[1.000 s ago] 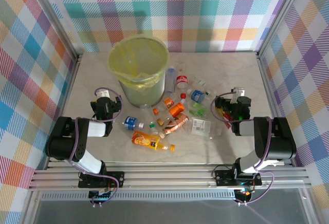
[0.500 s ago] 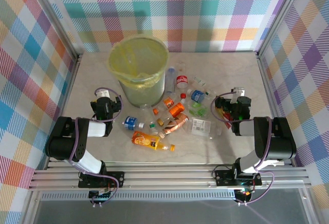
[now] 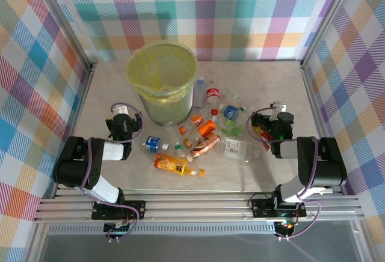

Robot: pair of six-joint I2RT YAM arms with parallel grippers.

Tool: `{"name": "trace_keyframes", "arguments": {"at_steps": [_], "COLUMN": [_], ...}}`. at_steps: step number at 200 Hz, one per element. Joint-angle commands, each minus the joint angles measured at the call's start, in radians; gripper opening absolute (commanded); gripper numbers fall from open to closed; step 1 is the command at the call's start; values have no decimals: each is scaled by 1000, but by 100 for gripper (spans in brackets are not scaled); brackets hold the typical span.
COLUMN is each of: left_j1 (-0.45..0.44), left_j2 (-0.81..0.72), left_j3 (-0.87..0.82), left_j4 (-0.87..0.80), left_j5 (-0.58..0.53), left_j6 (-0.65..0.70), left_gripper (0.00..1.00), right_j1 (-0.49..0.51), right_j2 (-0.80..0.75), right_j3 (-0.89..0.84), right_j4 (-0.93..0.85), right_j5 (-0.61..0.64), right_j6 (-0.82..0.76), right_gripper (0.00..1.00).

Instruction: Put the plastic bottles in the bin

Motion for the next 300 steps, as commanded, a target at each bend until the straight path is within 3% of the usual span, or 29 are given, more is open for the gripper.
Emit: {"name": "trace_keyframes", "arguments": {"at_steps": [1, 57, 97, 113, 152, 195, 235, 268, 300], "left_j1": [-6, -5, -6, 1, 27, 27, 24, 22, 19], "left_j2": [-16, -25, -62, -157, -332, -517, -678, -830, -949], "left_j3": [-19, -29, -20, 26, 75, 146, 174, 178, 175], "left_j4": [42, 57, 17, -153, -360, -633, -854, -1050, -1277], "left_j5": [-22, -18, 33, -51, -64, 6, 73, 71, 40], "left_j6": [-21, -20, 3, -38, -86, -243, -469, -609, -777], "left_gripper": [100, 100, 100, 100, 100, 100, 100, 100, 100], "right_j1": [7, 7, 7, 6, 7, 31, 88, 198, 456], "right_j2": [-44, -117, -251, -317, -457, -569, -617, -620, -573], "right_j3": [30, 40, 85, 110, 187, 286, 375, 437, 507], "right_j4": [-36, -111, -310, -412, -683, -997, -1225, -1377, -1530], "right_j5": [-12, -3, 17, 29, 82, 99, 134, 112, 158], "right_j6": [-15, -15, -25, -15, 68, 115, 144, 174, 212], "right_gripper": [100, 100, 100, 100, 100, 100, 100, 100, 100]}}
